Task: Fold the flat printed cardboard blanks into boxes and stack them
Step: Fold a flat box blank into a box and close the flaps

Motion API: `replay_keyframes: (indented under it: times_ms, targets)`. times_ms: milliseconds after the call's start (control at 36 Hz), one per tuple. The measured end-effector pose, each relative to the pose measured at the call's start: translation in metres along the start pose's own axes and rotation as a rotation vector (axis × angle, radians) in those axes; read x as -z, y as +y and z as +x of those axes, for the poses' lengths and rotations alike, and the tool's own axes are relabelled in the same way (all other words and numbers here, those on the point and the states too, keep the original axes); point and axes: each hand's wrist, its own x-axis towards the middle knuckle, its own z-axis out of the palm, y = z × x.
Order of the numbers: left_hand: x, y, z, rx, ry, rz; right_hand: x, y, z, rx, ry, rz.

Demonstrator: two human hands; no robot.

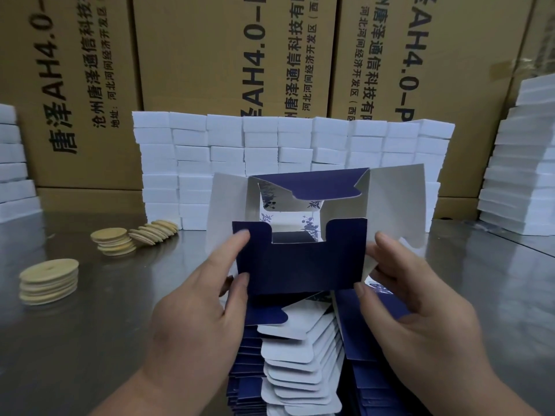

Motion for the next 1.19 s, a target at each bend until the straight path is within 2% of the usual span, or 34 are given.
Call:
replay_keyframes:
  times_ms: [83,139,306,500,611,778,889,1195]
  targets:
    - [0.002,0.004,0.002,-0.071,0.051,0.061,-0.001,-0.001,0.000,-0.005,-0.007,-0.008]
    - [0.003,0.006,0.003,-0.059,0.047,0.067,-0.001,-0.001,0.000,-0.001,-0.014,-0.009]
    - [-0.001,0.005,0.004,-0.033,-0.084,-0.136,-0.002,0.003,-0.003,-0.011,0.017,0.042]
    - [0.000,0.003,0.006,-0.010,-0.117,-0.219,-0.003,0.000,-0.003,-0.030,0.032,0.136]
    - [-0.001,0.001,0.006,-0.017,-0.084,-0.173,-0.003,-0.001,-0.005,-0.018,0.018,0.120]
    - [-0.004,0.000,0.004,-0.086,0.065,-0.019,-0.002,-0.005,-0.006,0.007,0.003,0.106]
    - [-0.002,0.003,0.004,-0.025,0.145,-0.056,-0.002,-0.005,-0.006,0.000,0.006,0.109]
    - [0.000,0.000,0.005,-0.090,0.148,0.051,-0.004,-0.005,-0.006,0.015,0.019,0.118]
